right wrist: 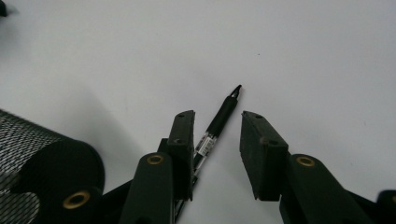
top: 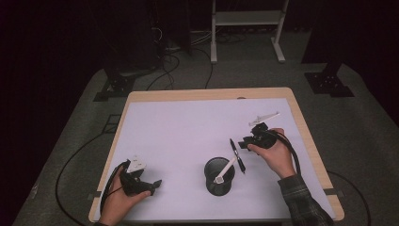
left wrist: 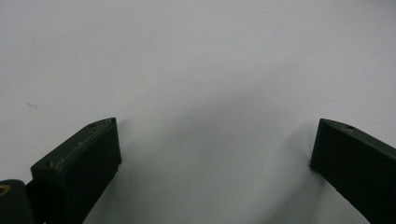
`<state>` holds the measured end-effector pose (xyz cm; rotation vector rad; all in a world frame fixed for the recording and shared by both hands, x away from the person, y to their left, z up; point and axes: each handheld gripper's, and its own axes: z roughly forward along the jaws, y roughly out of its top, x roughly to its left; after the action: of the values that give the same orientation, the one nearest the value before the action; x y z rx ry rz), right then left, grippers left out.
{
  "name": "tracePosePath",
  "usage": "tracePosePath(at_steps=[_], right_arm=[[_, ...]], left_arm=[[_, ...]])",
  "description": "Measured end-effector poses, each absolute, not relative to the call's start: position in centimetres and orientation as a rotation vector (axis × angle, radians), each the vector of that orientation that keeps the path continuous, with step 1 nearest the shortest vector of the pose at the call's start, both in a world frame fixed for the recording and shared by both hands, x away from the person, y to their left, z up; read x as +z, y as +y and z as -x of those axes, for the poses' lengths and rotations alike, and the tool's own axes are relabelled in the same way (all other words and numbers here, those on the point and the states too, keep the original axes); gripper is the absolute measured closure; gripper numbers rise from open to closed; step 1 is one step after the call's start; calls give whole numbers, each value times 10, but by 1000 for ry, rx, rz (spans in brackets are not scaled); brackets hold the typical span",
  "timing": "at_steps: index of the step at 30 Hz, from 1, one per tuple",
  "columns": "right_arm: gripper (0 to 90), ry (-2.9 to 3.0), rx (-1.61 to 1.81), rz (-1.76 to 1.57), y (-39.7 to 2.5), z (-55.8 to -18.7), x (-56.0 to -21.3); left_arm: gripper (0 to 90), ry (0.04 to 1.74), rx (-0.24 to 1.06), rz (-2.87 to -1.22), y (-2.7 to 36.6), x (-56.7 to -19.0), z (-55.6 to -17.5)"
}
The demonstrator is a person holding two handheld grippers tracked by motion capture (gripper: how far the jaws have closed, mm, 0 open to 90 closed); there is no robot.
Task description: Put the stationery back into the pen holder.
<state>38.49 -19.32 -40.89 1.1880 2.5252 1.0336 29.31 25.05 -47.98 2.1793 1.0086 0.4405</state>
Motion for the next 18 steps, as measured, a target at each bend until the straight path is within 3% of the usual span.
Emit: tracePosePath(at_steps=[18], right_arm=[[659,2605,839,-1286,-165,-425,-432]], left_arm=[[8,1008,441,-2178,251,-480,-293]])
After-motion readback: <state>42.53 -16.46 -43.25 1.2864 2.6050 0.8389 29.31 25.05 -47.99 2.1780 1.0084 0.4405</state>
